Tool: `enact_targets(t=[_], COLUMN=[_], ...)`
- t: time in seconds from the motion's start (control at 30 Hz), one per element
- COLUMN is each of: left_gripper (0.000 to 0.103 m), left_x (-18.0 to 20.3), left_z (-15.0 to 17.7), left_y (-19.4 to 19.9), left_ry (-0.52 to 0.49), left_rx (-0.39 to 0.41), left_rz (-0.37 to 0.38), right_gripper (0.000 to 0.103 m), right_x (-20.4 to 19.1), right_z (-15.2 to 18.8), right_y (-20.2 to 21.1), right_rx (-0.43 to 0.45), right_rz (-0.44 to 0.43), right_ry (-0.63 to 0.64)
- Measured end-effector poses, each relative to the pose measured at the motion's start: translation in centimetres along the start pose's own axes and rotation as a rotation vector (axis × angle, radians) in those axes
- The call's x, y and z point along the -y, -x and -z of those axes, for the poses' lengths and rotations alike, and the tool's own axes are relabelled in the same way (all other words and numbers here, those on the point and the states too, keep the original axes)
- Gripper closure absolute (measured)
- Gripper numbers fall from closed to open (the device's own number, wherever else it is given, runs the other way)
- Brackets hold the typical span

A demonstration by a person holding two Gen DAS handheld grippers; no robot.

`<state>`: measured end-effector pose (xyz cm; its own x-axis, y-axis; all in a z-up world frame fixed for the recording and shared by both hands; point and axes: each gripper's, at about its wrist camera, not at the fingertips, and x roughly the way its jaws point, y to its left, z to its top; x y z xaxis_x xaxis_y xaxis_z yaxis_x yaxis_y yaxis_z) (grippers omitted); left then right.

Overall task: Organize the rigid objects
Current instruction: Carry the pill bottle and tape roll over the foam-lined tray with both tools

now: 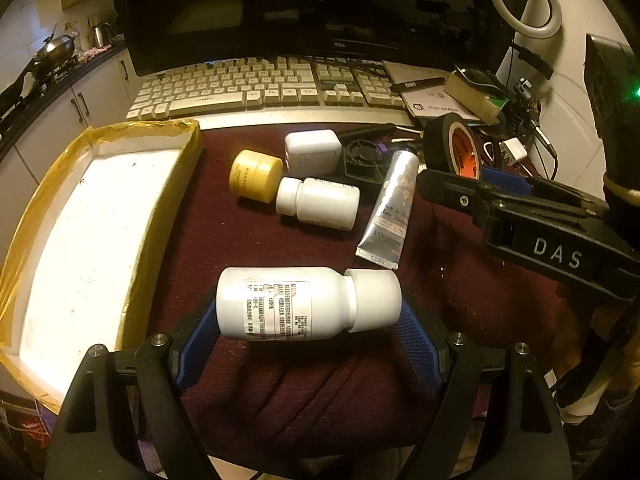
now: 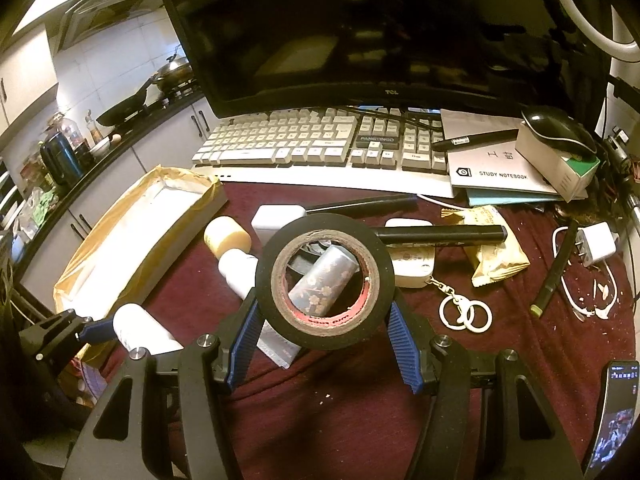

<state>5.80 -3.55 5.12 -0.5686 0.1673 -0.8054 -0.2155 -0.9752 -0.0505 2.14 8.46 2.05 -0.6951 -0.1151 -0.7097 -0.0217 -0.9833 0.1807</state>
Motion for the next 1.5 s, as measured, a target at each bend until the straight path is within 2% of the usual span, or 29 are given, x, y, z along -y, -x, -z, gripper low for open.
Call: enact_targets(t=[0.63,1.13,1.33,1.5], left_gripper=[0.020,0.020,0.020,0.020], left_x=[-3.9,-8.0,-9.5,-10.8], left_z=[-0.5,0.3,0.8,1.1], left_y=[2.9,4.9,5.2,5.7], left_ry=[0.068,0.130,0.142,0.161], left_rx=[0.071,0.098,0.094,0.089], left_rz=[-0.050,-0.114,-0.142,-0.147], right_gripper=[0.048,0.048,0.048,0.048], right_x=[-2.8,-5.8,-7.1,-8.7], right_z=[-0.3,-0.2,-0.1,-0.2], right_y=[0.3,0.3,-0.1,-0.5], right_rx=[0.009,0.011,-0.006,-0.039], right_rz=[-0.025,-0.069,-0.109,-0.175], right_ry=[0.047,0.101,0.122,0.165])
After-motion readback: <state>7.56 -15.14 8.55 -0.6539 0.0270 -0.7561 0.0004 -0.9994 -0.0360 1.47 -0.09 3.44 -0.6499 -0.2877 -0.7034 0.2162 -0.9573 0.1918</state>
